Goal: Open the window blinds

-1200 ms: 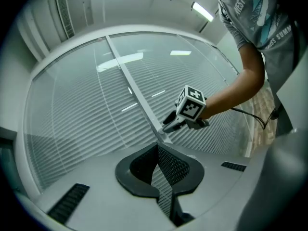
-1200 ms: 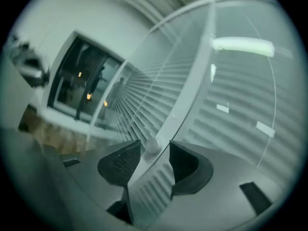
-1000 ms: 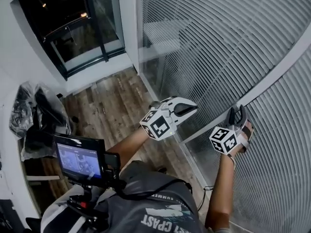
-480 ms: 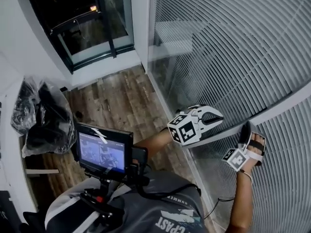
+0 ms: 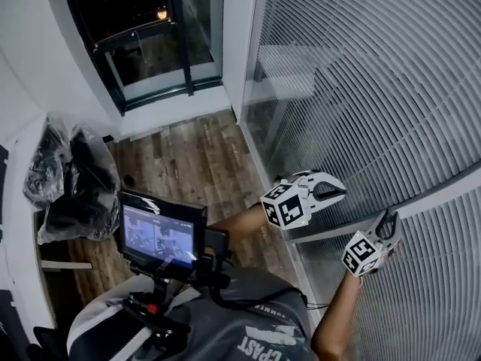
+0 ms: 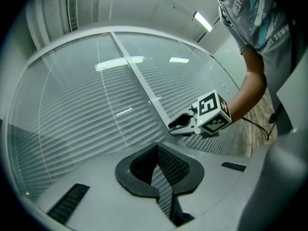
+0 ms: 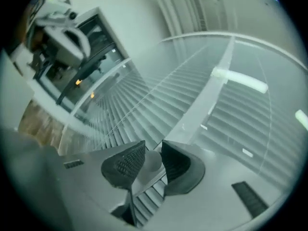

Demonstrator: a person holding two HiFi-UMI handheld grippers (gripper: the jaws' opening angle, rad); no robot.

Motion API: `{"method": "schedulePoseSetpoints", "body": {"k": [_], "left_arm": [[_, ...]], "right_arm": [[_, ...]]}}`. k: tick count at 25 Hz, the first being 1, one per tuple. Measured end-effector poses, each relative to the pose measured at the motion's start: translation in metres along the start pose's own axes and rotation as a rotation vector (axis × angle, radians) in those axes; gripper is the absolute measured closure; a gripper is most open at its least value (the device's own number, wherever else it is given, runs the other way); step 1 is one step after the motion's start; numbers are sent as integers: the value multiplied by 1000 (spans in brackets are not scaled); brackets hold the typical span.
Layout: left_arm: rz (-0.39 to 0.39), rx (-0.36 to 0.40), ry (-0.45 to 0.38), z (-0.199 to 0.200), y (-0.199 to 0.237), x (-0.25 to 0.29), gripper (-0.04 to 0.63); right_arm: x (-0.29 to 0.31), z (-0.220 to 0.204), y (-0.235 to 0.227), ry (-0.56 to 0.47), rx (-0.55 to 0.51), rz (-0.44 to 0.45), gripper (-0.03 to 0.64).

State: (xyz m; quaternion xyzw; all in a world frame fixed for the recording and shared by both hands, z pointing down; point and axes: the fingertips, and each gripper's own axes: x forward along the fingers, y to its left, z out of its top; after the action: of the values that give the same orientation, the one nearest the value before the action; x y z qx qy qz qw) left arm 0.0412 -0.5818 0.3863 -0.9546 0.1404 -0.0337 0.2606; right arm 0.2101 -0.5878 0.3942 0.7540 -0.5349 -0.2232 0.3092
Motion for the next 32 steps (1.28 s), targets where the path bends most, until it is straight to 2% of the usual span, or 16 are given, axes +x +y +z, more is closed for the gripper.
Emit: {"method": "schedulePoseSetpoints", "body": {"k": [3, 5, 10, 11, 13, 15, 17, 22, 24, 26, 28, 30, 32], "left_arm": [[-2, 7, 8, 2, 2, -3, 595], [-11, 7, 2, 4, -2, 0, 595], [-44, 13, -28, 12, -16, 7, 595], [-49, 15, -33, 14, -17, 8, 595], [-56, 16, -40, 18, -19, 11, 595], [-63, 15, -44, 21, -21, 12, 595], [-71, 14, -46, 21, -25, 13, 595], [-79, 14, -40, 14, -30, 10, 595], [-77, 13, -36, 12, -29, 9, 595], [-75, 13, -34, 11, -28, 9, 595], [-73, 12, -34, 11, -27, 9, 595], [-77, 13, -39, 13, -29, 9, 595], [-85, 16, -43, 15, -31, 10, 595]], "right_arm": [[-2, 5, -17, -7, 381, -14, 537], [-6, 0, -29, 1, 582, -12, 561], [-27, -14, -33, 53, 815, 84, 569], [-32, -17, -29, 71, 872, 115, 557], [-39, -24, -14, 113, 1000, 196, 456], [-39, -28, -5, 142, 1116, 239, 436], [-36, -33, -6, 154, 1243, 234, 437], [-30, -48, -13, 129, 1841, 250, 439], [-27, -53, -18, 105, 2008, 239, 439], [-25, -55, -20, 84, 2075, 244, 450], [-25, -53, -20, 70, 2062, 260, 486], [-26, -51, -20, 81, 1974, 284, 491], [-27, -47, -19, 103, 1827, 324, 494]]}}
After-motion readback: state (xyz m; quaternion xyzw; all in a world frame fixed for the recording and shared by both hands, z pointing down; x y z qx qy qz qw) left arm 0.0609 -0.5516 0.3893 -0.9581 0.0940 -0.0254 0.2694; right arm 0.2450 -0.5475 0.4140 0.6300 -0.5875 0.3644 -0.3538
